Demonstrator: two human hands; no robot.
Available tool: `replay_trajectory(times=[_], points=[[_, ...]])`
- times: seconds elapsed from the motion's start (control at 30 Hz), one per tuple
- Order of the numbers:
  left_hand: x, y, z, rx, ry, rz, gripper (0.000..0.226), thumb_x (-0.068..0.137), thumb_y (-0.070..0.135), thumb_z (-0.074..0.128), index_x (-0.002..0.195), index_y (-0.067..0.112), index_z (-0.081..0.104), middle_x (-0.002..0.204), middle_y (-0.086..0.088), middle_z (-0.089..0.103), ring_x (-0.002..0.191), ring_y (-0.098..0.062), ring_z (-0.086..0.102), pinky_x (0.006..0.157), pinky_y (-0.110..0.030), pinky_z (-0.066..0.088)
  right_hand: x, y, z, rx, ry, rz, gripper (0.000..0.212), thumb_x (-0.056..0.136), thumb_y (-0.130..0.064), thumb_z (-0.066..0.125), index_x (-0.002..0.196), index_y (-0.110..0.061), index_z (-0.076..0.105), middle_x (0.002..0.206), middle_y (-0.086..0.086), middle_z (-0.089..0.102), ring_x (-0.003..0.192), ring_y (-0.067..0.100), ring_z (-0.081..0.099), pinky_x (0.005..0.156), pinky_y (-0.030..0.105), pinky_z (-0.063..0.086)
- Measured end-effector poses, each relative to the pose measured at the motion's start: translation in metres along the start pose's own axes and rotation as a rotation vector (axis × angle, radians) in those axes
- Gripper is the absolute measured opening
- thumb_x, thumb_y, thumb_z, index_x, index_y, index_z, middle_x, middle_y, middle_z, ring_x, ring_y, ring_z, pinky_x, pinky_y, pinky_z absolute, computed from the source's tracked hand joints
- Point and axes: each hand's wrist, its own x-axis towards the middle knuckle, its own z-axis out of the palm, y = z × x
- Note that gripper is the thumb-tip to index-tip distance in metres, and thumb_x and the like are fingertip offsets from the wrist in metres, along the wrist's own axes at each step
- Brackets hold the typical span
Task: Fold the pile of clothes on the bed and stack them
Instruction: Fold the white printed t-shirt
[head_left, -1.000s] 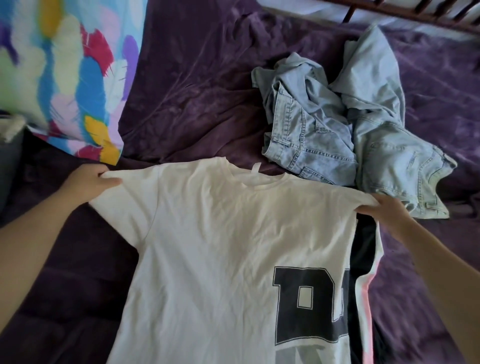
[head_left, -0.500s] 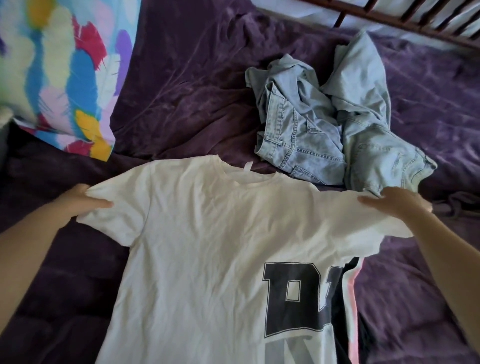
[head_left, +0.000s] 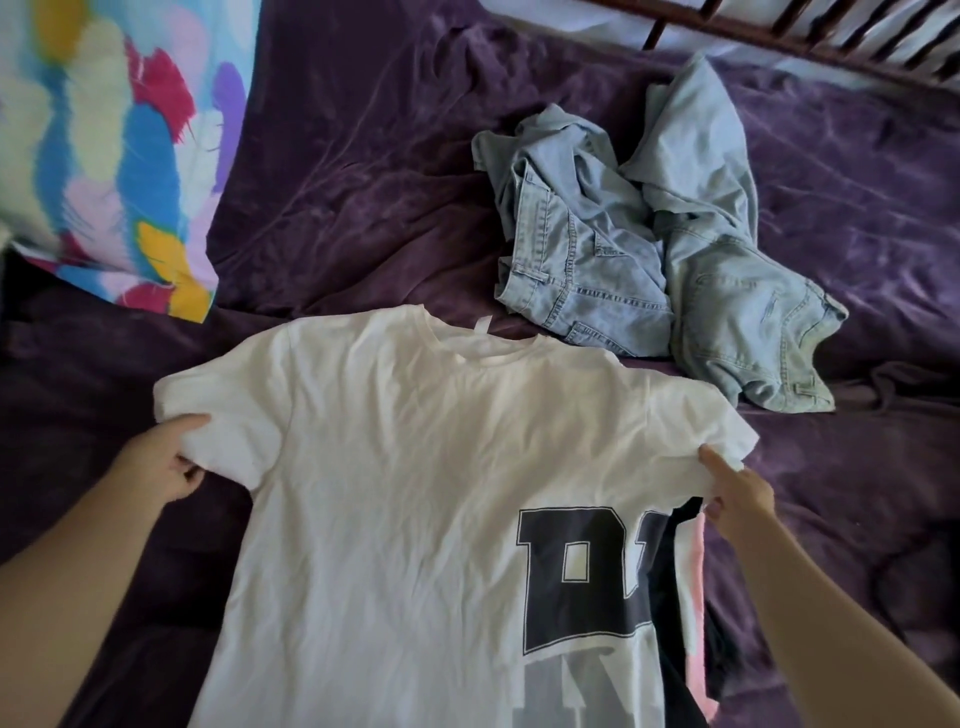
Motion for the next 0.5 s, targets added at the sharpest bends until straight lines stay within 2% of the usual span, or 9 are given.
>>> replay_trajectory(times=[0.03, 0.1, 0.13, 0.2, 0.27, 0.37, 0.43, 0.47, 0.5], points=[[-0.005, 0.000, 0.000, -0.045, -0.009, 0.022, 0.044, 0.088, 0.018, 0.060, 0.130, 0.018, 0.047, 0.136, -0.001, 0.049, 0.125, -0.017, 0.046, 0.094, -0.031, 0.040, -0.001, 0.001, -0.003, -0.076, 0.075, -0.053, 0.028, 0.080, -0.024, 0.072, 0.085, 0.000, 0.060, 0.075, 0.010, 0.056, 0.064, 0.023, 0.052, 0.050, 0.024, 0.047], [-0.011, 0.000, -0.003, -0.159, -0.079, 0.025, 0.025, 0.090, 0.018, 0.057, 0.114, 0.021, 0.054, 0.132, -0.001, 0.052, 0.122, -0.018, 0.050, 0.092, -0.034, 0.043, -0.007, 0.002, -0.006, -0.168, 0.214, -0.129, 0.035, 0.081, -0.028, 0.071, 0.091, 0.005, 0.061, 0.087, 0.019, 0.060, 0.078, 0.028, 0.054, 0.071, 0.036, 0.047], [-0.012, -0.002, -0.005, -0.196, -0.100, 0.000, 0.013, 0.091, 0.019, 0.055, 0.104, 0.022, 0.055, 0.129, -0.001, 0.053, 0.119, -0.018, 0.051, 0.091, -0.035, 0.044, -0.011, 0.000, -0.007, -0.133, 0.251, -0.151, 0.032, 0.081, -0.028, 0.070, 0.086, 0.002, 0.060, 0.086, 0.019, 0.060, 0.079, 0.027, 0.052, 0.071, 0.039, 0.045], [-0.016, -0.005, -0.008, -0.174, -0.104, -0.073, 0.008, 0.092, 0.024, 0.053, 0.100, 0.021, 0.053, 0.117, 0.001, 0.054, 0.109, -0.017, 0.053, 0.087, -0.033, 0.044, -0.020, -0.005, -0.009, 0.097, 0.267, -0.138, 0.026, 0.081, -0.026, 0.070, 0.070, -0.008, 0.054, 0.076, 0.008, 0.054, 0.070, 0.022, 0.048, 0.056, 0.031, 0.043], [-0.021, -0.010, -0.011, -0.030, -0.106, -0.153, 0.016, 0.090, 0.029, 0.057, 0.101, 0.019, 0.052, 0.101, 0.002, 0.054, 0.088, -0.017, 0.054, 0.073, -0.027, 0.043, -0.027, -0.004, -0.014, 0.325, 0.161, -0.063, 0.024, 0.081, -0.030, 0.070, 0.073, -0.017, 0.053, 0.075, 0.002, 0.053, 0.063, 0.015, 0.049, 0.044, 0.021, 0.044], [-0.025, -0.013, -0.016, 0.174, -0.141, -0.231, 0.014, 0.088, 0.026, 0.057, 0.083, 0.017, 0.048, 0.081, 0.002, 0.047, 0.066, -0.012, 0.043, 0.059, -0.022, 0.025, -0.032, 0.000, -0.018, 0.322, -0.196, -0.013, 0.029, 0.081, -0.048, 0.065, 0.087, -0.022, 0.054, 0.079, -0.005, 0.066, 0.081, 0.014, 0.057, 0.059, 0.022, 0.052], [-0.028, -0.012, -0.018, 0.186, -0.161, -0.245, 0.017, 0.090, 0.021, 0.054, 0.075, 0.019, 0.046, 0.071, 0.004, 0.039, 0.058, -0.009, 0.032, 0.057, -0.021, 0.021, -0.027, 0.003, -0.022, 0.378, -0.243, -0.025, 0.007, 0.092, -0.025, 0.054, 0.091, -0.018, 0.057, 0.076, -0.002, 0.070, 0.085, 0.020, 0.056, 0.054, 0.020, 0.054], [-0.030, -0.011, -0.018, 0.142, -0.160, -0.244, 0.018, 0.090, 0.021, 0.054, 0.074, 0.019, 0.046, 0.070, 0.004, 0.038, 0.058, -0.008, 0.032, 0.059, -0.020, 0.023, -0.021, 0.004, -0.022, 0.422, -0.153, -0.045, 0.009, 0.090, -0.012, 0.054, 0.095, -0.015, 0.061, 0.080, 0.003, 0.067, 0.081, 0.021, 0.056, 0.050, 0.018, 0.052], [-0.032, -0.010, -0.019, 0.074, -0.151, -0.233, 0.017, 0.090, 0.021, 0.054, 0.075, 0.019, 0.046, 0.074, 0.005, 0.040, 0.063, -0.007, 0.037, 0.064, -0.020, 0.030, -0.023, 0.001, -0.023, 0.416, -0.002, -0.069, 0.021, 0.086, -0.004, 0.054, 0.103, -0.011, 0.064, 0.085, 0.005, 0.062, 0.077, 0.020, 0.055, 0.050, 0.015, 0.050]])
